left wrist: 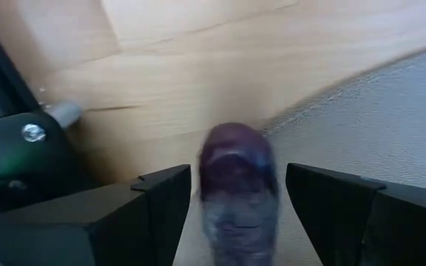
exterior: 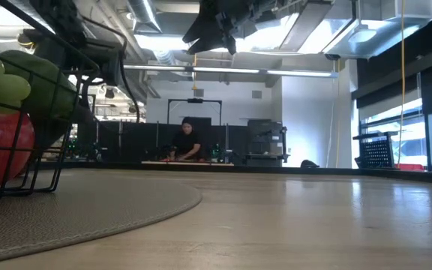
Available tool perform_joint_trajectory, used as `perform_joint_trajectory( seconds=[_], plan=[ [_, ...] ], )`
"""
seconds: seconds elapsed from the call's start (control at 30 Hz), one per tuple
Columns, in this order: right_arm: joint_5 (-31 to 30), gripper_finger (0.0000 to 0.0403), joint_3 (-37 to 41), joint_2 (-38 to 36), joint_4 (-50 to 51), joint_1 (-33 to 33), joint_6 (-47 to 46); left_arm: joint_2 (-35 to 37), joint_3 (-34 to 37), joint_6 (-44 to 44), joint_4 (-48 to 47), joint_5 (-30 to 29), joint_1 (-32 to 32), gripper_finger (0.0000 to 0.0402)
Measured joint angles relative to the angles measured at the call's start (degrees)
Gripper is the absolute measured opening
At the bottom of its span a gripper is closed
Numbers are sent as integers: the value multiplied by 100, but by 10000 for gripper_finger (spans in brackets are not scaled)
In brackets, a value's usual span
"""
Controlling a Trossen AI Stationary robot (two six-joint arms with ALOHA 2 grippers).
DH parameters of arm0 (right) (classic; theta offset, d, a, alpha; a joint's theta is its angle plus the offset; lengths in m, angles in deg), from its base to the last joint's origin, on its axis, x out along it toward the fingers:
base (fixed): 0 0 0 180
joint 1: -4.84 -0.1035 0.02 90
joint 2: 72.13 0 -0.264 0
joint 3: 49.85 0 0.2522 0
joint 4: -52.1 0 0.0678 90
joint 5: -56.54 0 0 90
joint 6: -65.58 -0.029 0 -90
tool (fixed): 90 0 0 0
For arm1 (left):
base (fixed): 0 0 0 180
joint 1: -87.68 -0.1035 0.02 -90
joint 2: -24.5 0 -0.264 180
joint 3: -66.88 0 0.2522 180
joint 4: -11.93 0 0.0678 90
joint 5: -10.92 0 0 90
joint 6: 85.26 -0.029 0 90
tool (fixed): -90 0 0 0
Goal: Build produce basket
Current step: Put the purple eggplant into the wire basket
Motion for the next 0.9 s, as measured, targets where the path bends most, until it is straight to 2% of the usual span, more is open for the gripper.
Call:
perform_joint_trajectory(
  seconds=[0.27, 0.63, 0.9],
  plan=[
    [0, 163, 0, 0, 0, 0, -15, 9, 37, 22, 147, -7, 0, 204],
    [0, 163, 0, 0, 2, 0, -15, 9, 31, -2, 237, -7, 0, 139],
    [0, 163, 0, 0, 2, 0, 0, 9, 31, -107, 219, -11, 0, 128]
  ],
)
